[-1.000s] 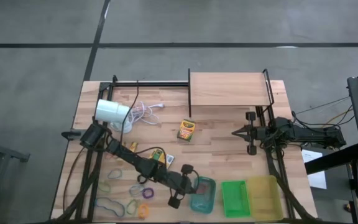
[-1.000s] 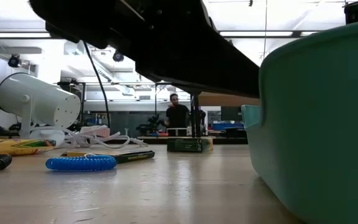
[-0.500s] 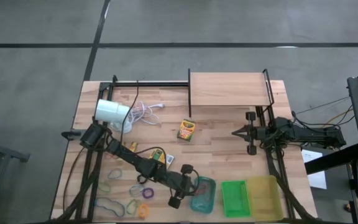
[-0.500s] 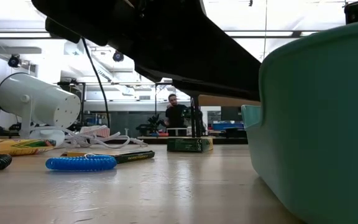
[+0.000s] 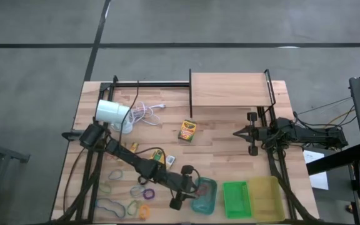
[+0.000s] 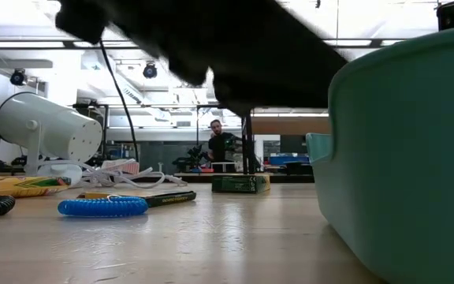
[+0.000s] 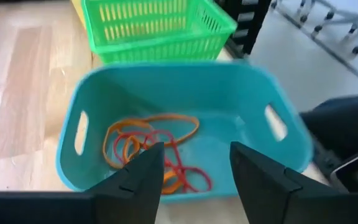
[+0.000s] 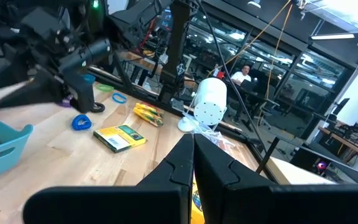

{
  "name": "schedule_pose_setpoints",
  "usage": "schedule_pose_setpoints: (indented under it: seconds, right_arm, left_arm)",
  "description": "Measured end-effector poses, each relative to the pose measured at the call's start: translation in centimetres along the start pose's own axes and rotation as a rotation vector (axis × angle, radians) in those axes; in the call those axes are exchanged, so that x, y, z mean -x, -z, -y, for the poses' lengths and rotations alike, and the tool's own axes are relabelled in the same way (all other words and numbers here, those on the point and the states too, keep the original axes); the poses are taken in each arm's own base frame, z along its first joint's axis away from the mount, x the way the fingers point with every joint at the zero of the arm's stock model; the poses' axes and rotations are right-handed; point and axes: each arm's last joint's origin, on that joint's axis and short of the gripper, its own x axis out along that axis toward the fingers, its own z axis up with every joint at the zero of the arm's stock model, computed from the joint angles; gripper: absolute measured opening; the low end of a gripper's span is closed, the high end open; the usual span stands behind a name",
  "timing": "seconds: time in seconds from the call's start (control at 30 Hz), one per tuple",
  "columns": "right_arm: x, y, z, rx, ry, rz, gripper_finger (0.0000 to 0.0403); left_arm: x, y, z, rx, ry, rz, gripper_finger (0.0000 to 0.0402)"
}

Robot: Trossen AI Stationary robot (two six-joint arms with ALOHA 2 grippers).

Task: Pick & Place Office Desk Supplies
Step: Put the red rubber band into the blue bin

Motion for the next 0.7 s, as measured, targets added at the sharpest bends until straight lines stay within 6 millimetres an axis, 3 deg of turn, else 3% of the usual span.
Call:
schedule_pose_setpoints:
  seconds: [0.43, 0.7]
  right_arm:
    - [0.0, 0.0, 0.0, 0.000, 0.001, 0.000, 0.0008]
    - [0.0, 0.0, 0.0, 0.000, 0.000, 0.001, 0.0008]
  left_arm:
    - [3.7, -1.7, 1.4, 0.263, -0.184, -0.071, 0.0159]
    - [7.6, -2.5, 1.3, 0.548, -0.310, -0.159, 0.0156]
